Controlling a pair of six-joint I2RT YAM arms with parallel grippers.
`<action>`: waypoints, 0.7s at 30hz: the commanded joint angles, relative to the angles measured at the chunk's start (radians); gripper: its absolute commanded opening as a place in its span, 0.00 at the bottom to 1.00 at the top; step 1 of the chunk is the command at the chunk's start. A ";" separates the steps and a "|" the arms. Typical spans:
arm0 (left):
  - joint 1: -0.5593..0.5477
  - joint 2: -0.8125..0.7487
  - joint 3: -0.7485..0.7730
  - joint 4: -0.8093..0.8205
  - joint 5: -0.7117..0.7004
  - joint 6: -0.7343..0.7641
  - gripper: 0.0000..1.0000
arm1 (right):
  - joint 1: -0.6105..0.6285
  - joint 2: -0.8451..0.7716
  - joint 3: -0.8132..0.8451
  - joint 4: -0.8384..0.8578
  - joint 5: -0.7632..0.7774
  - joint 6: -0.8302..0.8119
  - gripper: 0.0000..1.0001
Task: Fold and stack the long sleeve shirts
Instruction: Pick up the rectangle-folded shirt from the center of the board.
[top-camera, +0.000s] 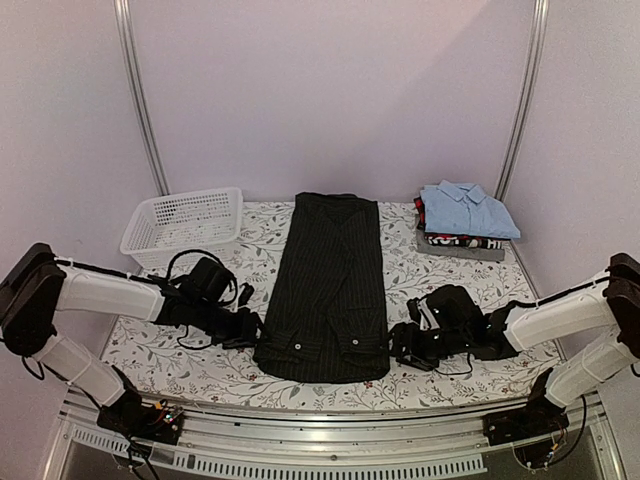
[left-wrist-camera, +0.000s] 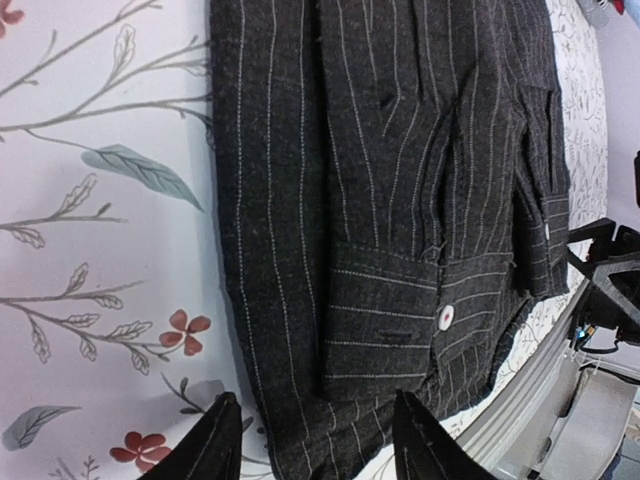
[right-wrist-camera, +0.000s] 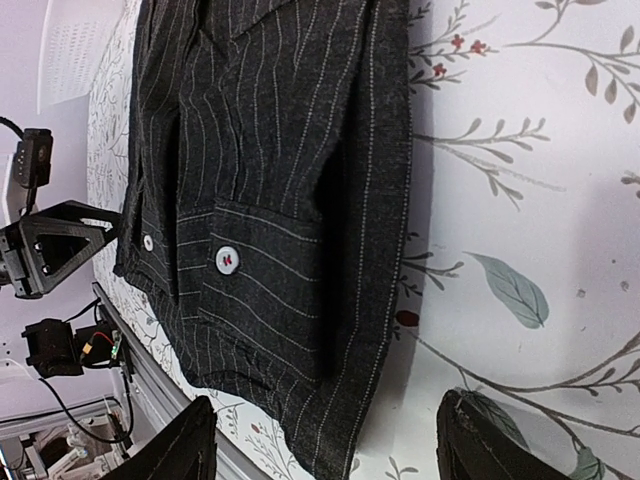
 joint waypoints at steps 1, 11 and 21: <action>0.013 0.041 -0.018 0.080 0.056 0.011 0.50 | -0.010 0.038 -0.009 0.076 -0.038 0.022 0.74; -0.051 0.100 -0.063 0.191 0.093 -0.086 0.41 | -0.025 0.100 -0.007 0.131 -0.058 0.048 0.65; -0.131 0.156 -0.045 0.246 0.085 -0.172 0.26 | -0.036 0.122 -0.031 0.174 -0.067 0.072 0.53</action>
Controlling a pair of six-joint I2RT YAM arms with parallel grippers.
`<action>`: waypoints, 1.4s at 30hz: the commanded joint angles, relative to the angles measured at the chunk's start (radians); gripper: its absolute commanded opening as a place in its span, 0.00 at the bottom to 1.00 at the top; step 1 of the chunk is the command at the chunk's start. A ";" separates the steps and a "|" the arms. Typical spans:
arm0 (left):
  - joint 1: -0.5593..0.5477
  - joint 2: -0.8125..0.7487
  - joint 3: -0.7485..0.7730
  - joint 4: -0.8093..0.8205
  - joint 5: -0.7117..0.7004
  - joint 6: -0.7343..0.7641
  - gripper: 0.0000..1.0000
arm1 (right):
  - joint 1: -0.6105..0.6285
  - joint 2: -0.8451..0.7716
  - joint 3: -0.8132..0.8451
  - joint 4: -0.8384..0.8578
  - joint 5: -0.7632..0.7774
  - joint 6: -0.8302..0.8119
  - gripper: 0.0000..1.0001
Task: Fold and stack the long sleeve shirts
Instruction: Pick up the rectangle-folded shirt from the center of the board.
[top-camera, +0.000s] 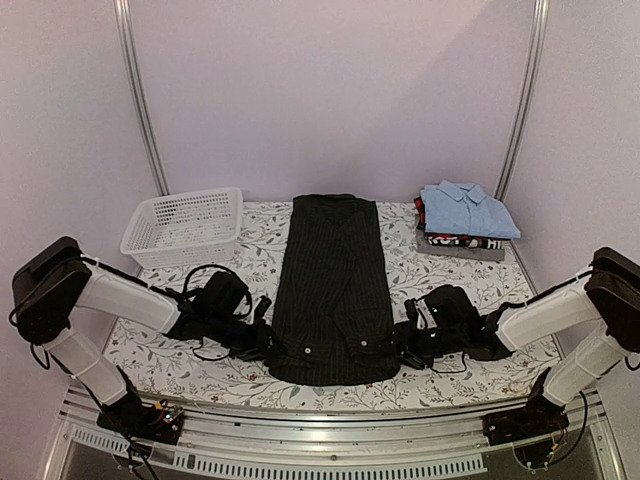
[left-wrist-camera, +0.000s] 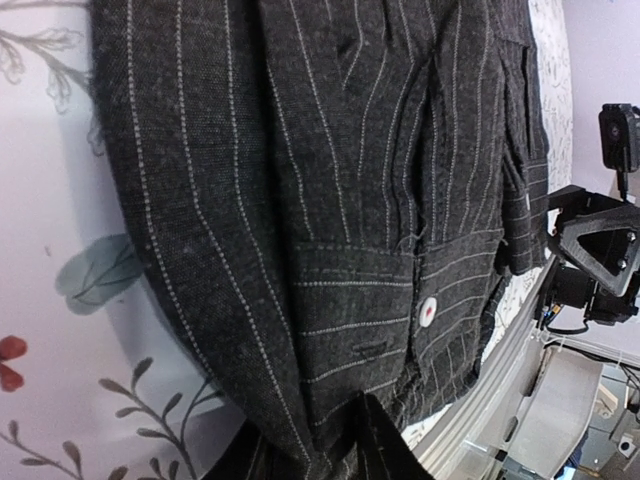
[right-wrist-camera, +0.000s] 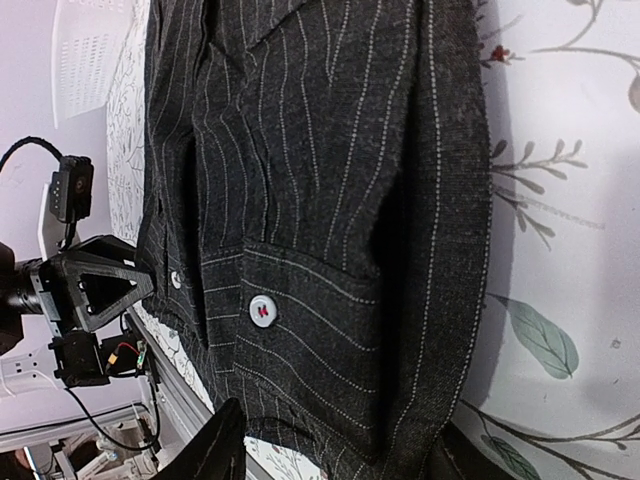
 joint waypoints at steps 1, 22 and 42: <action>-0.033 0.030 0.005 0.002 -0.004 -0.039 0.26 | -0.010 0.028 -0.018 0.011 -0.008 0.014 0.52; 0.005 0.032 0.010 -0.013 -0.012 -0.050 0.42 | -0.054 0.007 -0.086 0.075 -0.020 0.039 0.46; 0.010 -0.116 0.100 -0.095 0.024 -0.047 0.00 | -0.060 -0.102 0.050 -0.019 -0.080 -0.047 0.00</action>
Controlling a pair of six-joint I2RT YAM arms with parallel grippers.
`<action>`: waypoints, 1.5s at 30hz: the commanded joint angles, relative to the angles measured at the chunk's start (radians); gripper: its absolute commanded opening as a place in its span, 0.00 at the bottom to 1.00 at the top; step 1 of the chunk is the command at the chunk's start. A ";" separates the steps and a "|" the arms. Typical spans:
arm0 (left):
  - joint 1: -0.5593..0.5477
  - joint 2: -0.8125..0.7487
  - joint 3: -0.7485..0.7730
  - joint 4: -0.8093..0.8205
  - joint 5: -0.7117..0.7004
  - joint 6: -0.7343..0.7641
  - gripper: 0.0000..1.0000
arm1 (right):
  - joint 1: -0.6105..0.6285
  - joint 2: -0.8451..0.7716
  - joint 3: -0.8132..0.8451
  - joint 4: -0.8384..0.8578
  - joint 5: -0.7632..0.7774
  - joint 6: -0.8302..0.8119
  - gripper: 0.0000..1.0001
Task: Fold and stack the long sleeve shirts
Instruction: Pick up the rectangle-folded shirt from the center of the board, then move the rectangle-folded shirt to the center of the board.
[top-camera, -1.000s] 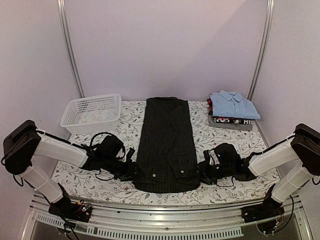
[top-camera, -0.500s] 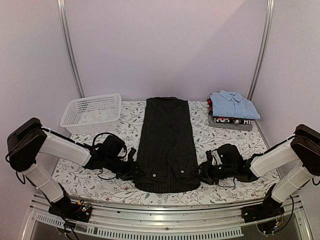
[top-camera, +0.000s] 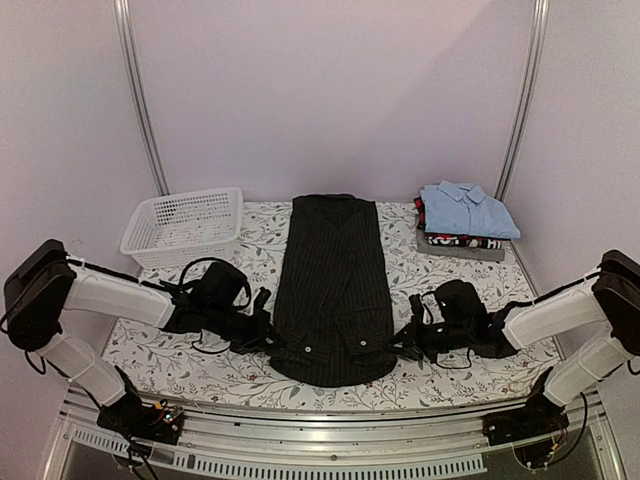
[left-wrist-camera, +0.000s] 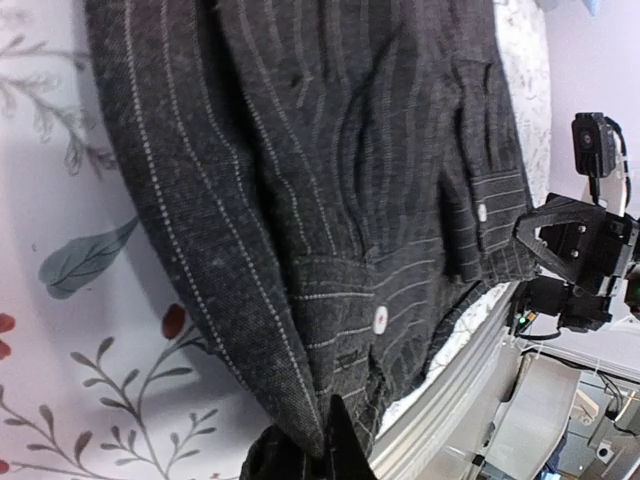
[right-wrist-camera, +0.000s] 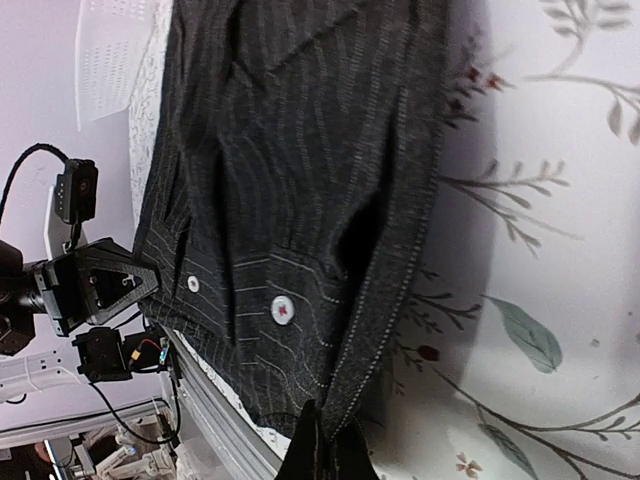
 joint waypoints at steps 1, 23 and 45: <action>0.018 -0.078 0.078 -0.043 0.025 0.010 0.00 | -0.008 -0.078 0.108 -0.074 -0.016 -0.062 0.00; 0.359 0.546 0.727 -0.005 0.130 0.181 0.00 | -0.356 0.515 0.697 -0.046 -0.169 -0.229 0.00; 0.279 0.441 0.301 0.185 0.091 0.067 0.00 | -0.295 0.524 0.446 0.007 -0.137 -0.184 0.00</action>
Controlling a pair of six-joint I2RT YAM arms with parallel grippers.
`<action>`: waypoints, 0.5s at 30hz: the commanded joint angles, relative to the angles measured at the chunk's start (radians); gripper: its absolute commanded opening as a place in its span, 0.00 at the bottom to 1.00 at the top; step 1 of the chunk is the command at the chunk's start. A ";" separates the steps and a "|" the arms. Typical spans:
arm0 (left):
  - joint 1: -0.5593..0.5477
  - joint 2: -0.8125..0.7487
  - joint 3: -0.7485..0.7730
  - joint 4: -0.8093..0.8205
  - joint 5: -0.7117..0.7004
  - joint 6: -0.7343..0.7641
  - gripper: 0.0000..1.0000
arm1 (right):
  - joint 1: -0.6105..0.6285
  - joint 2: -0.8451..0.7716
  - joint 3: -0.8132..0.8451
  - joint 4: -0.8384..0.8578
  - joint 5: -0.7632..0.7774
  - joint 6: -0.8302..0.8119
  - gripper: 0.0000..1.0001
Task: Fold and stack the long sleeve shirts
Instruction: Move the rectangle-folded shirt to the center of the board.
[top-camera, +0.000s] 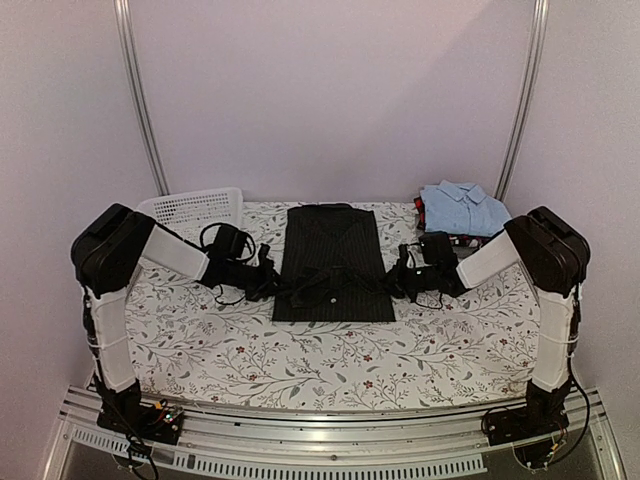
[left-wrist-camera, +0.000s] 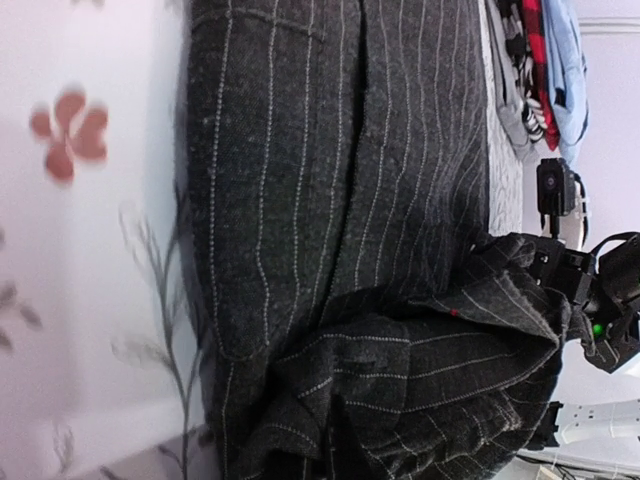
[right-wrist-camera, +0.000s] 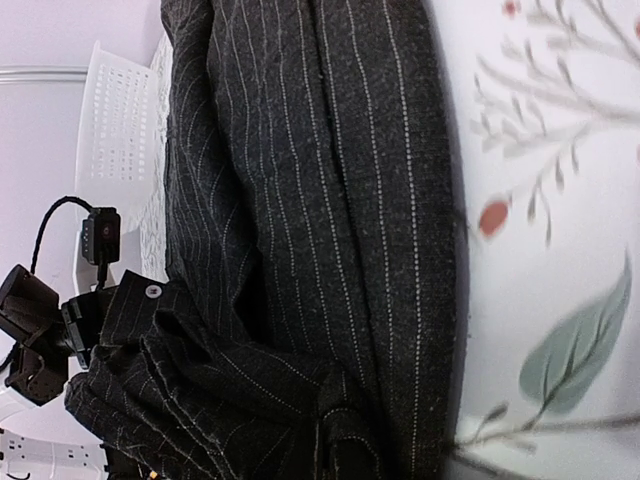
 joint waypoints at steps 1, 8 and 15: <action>-0.056 -0.118 -0.173 -0.001 -0.050 -0.041 0.00 | 0.055 -0.099 -0.176 -0.018 0.048 0.037 0.00; -0.118 -0.316 -0.333 0.002 -0.089 -0.078 0.00 | 0.111 -0.291 -0.355 0.026 0.103 0.100 0.00; -0.117 -0.367 -0.287 -0.073 -0.116 -0.066 0.00 | 0.108 -0.349 -0.322 0.013 0.111 0.100 0.00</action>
